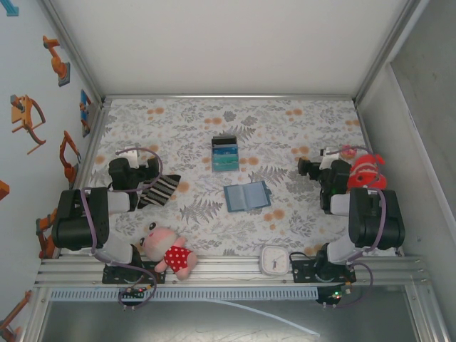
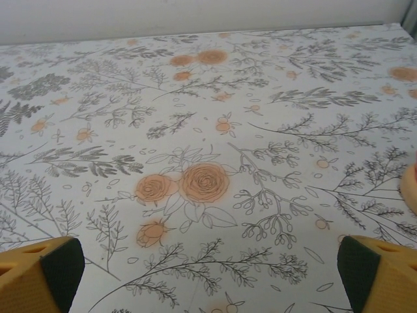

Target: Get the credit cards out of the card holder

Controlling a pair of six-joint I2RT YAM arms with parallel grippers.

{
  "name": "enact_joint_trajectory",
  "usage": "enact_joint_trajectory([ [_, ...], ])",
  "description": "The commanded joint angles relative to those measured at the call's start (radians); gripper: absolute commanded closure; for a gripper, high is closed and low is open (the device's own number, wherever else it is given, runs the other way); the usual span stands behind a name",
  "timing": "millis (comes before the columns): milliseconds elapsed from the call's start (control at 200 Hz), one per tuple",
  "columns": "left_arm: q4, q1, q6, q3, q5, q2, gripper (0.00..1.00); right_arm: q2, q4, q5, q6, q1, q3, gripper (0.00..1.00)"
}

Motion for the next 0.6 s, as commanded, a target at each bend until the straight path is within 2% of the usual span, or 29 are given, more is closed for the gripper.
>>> enact_joint_trajectory([
  [0, -0.006, -0.006, 0.004, 0.009, -0.003, -0.009, 0.03, 0.006, 0.006, -0.039, -0.018, -0.007, 0.009, 0.01],
  [95, -0.007, -0.006, 0.005, 0.01, -0.003, -0.009, 0.03, 0.005, -0.007, 0.01, 0.001, -0.006, 0.016, 0.01],
  [591, -0.007, -0.006, 0.005, 0.009, -0.004, -0.01, 0.03, 0.006, -0.008, 0.013, 0.002, -0.007, 0.017, 0.01],
])
